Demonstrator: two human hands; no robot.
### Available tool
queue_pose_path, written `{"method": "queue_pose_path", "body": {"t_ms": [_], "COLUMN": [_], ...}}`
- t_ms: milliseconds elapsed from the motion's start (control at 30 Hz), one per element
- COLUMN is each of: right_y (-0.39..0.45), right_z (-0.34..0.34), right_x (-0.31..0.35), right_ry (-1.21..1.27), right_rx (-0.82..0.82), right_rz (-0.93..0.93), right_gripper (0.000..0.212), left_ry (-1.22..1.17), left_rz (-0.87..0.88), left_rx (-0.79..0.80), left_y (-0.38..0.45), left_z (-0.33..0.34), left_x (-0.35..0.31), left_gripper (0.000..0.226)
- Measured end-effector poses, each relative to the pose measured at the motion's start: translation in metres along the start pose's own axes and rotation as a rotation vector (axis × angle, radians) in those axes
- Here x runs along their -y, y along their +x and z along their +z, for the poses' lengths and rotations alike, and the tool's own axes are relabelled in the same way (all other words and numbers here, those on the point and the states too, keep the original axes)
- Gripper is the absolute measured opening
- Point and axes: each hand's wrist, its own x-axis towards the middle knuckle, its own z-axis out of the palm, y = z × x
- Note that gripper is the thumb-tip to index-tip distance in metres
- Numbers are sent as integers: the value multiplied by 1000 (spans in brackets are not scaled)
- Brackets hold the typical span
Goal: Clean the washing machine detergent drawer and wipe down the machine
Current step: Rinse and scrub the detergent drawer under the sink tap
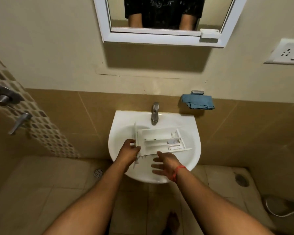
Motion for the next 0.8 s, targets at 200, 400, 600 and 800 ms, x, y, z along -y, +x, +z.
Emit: {"method": "queue_pose_path", "body": {"t_ms": [200,400,600,800], "right_y": [36,88,129,152], "right_z": [-66,-72,-26,15], "right_x": [48,110,173,194], "right_ry": [-361,-520,-766,-913], "right_rx": [117,33,-43,-149], "right_rz": [90,-206,-422,-460], "right_gripper": [40,25,52,42], "left_ry": [30,-31,-59,-64], "left_rz": [-109,-148,-168,-145], "left_rx": [-15,-22,10,107], "left_y": [33,64,82,87], "left_z": [15,28,30,23], "left_x": [-9,-4,0,16], "left_gripper": [36,29,40,43]}}
